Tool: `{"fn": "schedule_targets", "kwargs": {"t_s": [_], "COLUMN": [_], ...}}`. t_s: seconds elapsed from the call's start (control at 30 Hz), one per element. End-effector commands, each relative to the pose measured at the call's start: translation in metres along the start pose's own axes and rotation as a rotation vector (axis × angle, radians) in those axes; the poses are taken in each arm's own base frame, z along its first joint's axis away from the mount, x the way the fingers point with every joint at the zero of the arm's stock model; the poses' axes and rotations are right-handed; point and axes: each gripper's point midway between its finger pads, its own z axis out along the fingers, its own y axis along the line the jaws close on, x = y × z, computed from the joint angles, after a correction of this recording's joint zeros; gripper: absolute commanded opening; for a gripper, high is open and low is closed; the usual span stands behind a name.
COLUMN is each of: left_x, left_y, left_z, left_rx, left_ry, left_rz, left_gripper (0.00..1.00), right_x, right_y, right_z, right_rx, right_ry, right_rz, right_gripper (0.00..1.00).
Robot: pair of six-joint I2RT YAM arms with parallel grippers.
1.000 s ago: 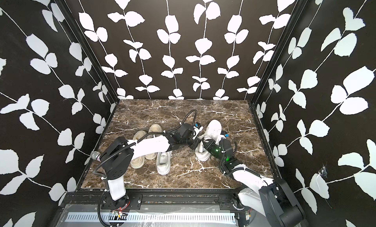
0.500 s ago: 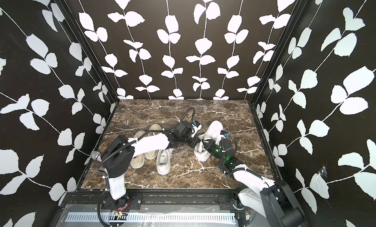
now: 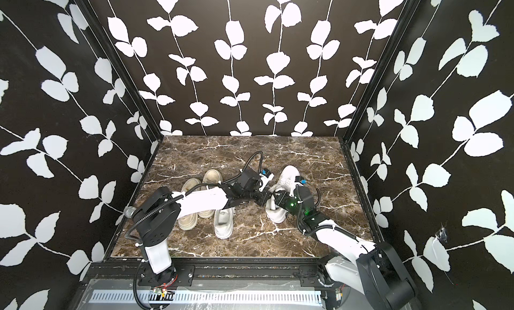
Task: Remove the insole from the shoe
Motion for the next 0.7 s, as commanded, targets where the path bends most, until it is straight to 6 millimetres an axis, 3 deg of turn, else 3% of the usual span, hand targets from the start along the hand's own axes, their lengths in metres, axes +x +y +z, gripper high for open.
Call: {"fn": "schedule_targets", "kwargs": {"t_s": [0.0,0.1,0.43,0.67], "left_x": [-0.006,-0.005,-0.007,-0.015], "left_y": [-0.002,-0.001,0.006,0.001], "left_z": [-0.013,-0.013,-0.019,-0.023], "left_rx": [-0.014,-0.021,-0.067,-0.053], "left_ry": [-0.025,-0.026,-0.044,-0.061], "left_rz": [0.032,0.035,0.046,0.052], "left_gripper": [0.00,0.00,0.00,0.00], "right_x": [-0.011,-0.006,0.012,0.014], "right_y": [0.029,0.028,0.006,0.022], "right_z": [-0.003,-0.002,-0.004,0.003], "right_rx": [-0.079,-0.074,0.035,-0.023], "right_ry": [-0.018,0.013,0.104,0.124], "right_rz": [-0.063,-0.075,-0.099,-0.108], "right_gripper": [0.14,0.19,0.20,0.26]}}
